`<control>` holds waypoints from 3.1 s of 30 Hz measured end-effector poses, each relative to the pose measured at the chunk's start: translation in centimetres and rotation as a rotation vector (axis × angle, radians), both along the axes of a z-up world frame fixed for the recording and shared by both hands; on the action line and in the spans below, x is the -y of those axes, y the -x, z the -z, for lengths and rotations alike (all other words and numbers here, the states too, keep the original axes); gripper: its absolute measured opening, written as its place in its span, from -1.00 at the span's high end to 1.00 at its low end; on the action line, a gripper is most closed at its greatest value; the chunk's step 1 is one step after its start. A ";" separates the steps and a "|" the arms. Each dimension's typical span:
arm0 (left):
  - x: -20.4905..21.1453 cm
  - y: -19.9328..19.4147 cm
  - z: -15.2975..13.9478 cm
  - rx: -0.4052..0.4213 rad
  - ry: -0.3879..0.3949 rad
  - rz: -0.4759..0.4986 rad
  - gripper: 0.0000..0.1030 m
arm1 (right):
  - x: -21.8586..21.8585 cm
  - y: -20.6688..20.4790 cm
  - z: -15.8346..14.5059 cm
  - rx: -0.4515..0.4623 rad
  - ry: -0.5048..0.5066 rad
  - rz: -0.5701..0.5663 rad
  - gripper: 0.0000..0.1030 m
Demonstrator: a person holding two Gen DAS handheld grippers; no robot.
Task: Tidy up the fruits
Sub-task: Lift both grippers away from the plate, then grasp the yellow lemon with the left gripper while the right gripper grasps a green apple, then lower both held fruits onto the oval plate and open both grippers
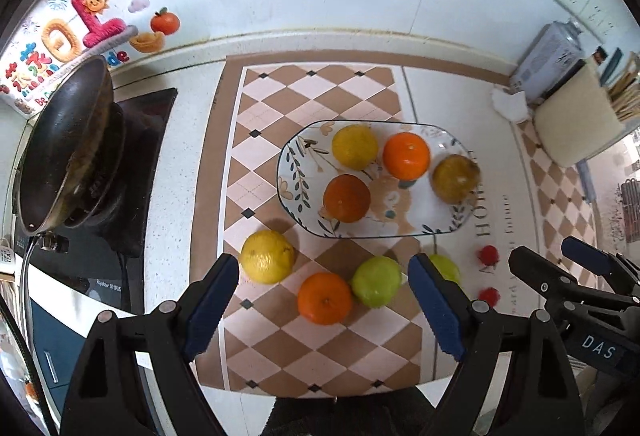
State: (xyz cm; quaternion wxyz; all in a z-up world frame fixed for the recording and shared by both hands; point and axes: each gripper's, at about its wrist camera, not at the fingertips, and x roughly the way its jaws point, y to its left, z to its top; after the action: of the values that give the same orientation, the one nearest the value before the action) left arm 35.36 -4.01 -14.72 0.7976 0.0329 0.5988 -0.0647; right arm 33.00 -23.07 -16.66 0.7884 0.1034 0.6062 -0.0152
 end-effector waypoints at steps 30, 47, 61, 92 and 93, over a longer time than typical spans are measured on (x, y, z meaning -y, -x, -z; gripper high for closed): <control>-2.7 4.1 -6.5 0.122 0.034 -0.046 -0.69 | -1.5 4.4 -6.2 0.114 -0.015 -0.024 -0.76; -7.6 -2.5 7.1 -0.150 -0.012 -0.198 -0.96 | 0.4 -0.1 11.5 -0.170 -0.135 0.012 -0.76; -2.4 -4.8 15.5 -0.254 -0.215 0.109 -0.96 | -1.4 -1.1 16.9 -0.267 -0.161 -0.032 -0.75; -6.3 1.4 16.0 -0.316 -0.081 -0.067 -0.15 | -1.4 0.6 19.7 -0.322 -0.206 -0.045 -0.20; -6.4 1.5 16.0 -0.317 -0.079 -0.067 -0.15 | -1.5 0.6 19.8 -0.317 -0.204 -0.050 -0.20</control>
State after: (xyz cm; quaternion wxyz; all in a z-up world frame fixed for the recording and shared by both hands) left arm 33.87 2.38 -30.69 0.6928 0.0334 0.7201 -0.0188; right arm 32.40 -21.58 -36.42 0.6687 0.1642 0.7235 0.0499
